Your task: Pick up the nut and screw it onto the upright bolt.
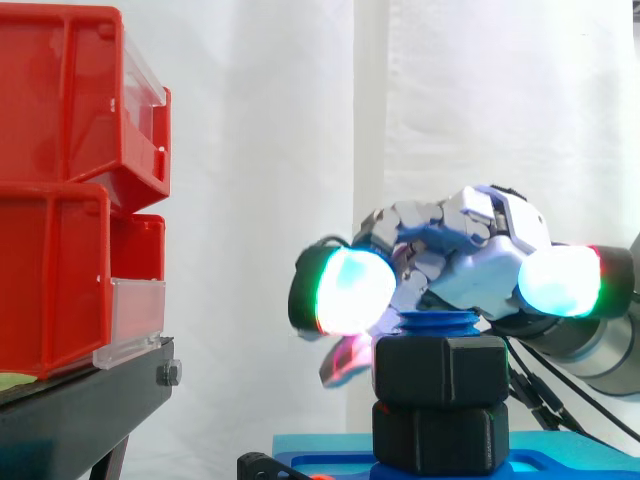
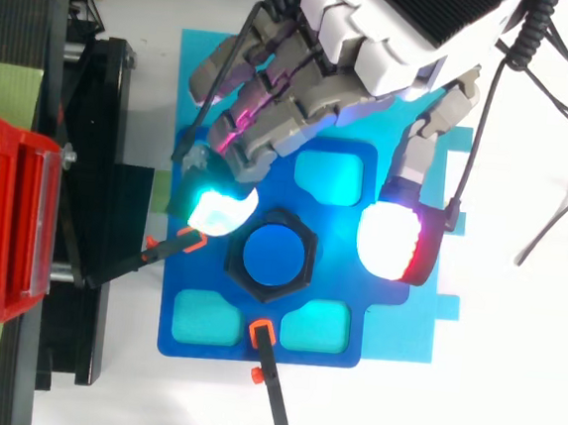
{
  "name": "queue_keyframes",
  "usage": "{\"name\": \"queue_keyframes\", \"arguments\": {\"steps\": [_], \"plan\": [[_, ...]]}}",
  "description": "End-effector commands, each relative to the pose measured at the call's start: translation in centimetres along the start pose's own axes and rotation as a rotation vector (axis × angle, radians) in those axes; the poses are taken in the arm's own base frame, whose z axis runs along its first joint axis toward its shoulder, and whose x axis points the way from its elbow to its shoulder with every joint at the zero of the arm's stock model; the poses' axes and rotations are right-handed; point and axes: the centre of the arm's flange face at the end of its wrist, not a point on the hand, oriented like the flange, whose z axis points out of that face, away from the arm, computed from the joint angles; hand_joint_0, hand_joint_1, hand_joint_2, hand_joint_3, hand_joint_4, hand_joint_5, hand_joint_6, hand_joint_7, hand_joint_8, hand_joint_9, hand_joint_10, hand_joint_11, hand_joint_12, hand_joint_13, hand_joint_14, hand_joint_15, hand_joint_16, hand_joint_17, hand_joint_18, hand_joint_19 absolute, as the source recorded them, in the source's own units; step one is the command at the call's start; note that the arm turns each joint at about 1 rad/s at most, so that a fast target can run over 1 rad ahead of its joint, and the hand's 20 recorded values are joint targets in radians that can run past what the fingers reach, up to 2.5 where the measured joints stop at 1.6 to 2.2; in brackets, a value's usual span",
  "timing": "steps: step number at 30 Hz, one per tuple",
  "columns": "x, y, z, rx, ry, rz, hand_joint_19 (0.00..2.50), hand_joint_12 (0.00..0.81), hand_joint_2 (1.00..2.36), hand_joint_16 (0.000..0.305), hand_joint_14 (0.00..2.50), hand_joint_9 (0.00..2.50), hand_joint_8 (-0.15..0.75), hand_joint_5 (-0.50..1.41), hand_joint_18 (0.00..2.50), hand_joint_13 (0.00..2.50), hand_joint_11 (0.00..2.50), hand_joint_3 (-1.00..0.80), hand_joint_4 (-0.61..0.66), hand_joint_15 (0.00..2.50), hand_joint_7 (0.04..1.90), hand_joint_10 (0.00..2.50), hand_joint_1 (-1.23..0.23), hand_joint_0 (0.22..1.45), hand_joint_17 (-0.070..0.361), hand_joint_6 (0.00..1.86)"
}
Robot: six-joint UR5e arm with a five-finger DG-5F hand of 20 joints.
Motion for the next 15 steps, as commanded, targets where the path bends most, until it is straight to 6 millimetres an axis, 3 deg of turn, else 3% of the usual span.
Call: {"name": "queue_keyframes", "arguments": {"steps": [1,15], "plan": [[-0.82,0.06,0.3,-0.016,0.005,-0.012,0.0,0.388,1.0,0.064,0.0,0.84,0.293,-0.2,0.63,0.79,0.0,-0.5,0.12,0.0,0.58,0.0,-0.48,0.49,0.144,0.5],[-0.02,0.13,0.25,-0.015,0.009,-0.003,0.0,0.388,1.0,0.063,0.0,0.86,0.313,-0.17,0.58,0.76,0.0,-0.5,0.19,0.0,0.61,0.0,-0.48,0.49,0.142,0.5]]}}
